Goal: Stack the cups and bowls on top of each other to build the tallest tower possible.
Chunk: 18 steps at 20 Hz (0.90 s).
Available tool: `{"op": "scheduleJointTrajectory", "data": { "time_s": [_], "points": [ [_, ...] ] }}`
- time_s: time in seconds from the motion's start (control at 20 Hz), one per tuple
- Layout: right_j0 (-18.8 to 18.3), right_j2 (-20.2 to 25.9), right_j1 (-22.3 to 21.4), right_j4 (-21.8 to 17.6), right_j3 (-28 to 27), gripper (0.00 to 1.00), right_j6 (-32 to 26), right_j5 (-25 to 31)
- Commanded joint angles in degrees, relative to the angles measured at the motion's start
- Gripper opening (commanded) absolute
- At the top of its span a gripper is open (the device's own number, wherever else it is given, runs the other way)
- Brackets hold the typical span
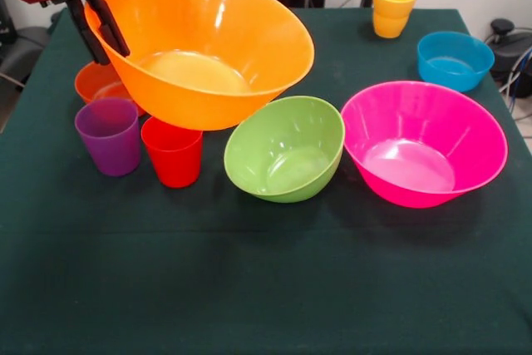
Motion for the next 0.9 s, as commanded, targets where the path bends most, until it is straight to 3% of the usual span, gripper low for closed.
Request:
{"op": "scheduleJointTrajectory", "data": {
  "time_s": [0.05,0.9],
  "points": [
    [1.4,-4.1,-3.4,0.0,2.7,0.0,2.8,-4.1],
    [-1.0,-4.6,0.4,1.4,0.1,0.0,-3.0,-3.2]
  ]
}}
